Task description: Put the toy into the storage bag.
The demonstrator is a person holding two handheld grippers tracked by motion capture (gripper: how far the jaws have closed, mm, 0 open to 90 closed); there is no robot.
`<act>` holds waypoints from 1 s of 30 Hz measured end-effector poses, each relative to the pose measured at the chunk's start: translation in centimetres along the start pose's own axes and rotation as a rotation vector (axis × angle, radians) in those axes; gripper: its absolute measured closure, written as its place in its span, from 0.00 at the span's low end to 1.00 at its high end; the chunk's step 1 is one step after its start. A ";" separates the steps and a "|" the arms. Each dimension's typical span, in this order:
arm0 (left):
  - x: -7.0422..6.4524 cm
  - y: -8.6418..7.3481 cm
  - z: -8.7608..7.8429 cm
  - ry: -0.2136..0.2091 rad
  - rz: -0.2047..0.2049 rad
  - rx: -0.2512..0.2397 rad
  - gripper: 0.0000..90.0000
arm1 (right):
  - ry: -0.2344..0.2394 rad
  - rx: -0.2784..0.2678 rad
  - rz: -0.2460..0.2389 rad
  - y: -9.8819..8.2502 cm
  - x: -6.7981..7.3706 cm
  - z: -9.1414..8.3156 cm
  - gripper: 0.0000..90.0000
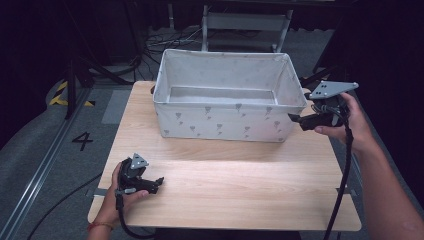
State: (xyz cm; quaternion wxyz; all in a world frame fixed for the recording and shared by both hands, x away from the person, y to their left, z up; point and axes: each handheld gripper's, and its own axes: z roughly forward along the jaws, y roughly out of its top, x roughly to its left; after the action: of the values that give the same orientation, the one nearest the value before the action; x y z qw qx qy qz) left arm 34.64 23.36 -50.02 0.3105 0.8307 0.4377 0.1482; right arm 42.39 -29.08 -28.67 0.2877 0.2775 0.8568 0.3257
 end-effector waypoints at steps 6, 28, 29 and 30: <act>0.0 0.0 0.0 0.000 -0.001 -0.001 0.01 | -0.043 -0.010 0.017 -1.5 1.0 -0.5 0.22; 0.0 0.0 0.0 0.003 -0.004 -0.001 0.01 | -0.036 0.050 0.056 -10.8 4.2 1.0 0.22; 0.0 0.0 0.0 0.003 -0.004 -0.001 0.01 | -0.036 0.046 0.056 -11.2 4.3 1.1 0.22; 0.0 0.0 0.0 0.002 -0.004 -0.002 0.01 | -0.036 0.046 0.056 -11.2 4.3 1.1 0.22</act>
State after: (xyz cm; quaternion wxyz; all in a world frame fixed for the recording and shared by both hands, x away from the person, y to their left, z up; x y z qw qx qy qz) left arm 34.64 23.34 -50.04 0.3114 0.8293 0.4395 0.1488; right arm 36.99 -32.95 -38.75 0.2874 0.3136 0.8507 0.3088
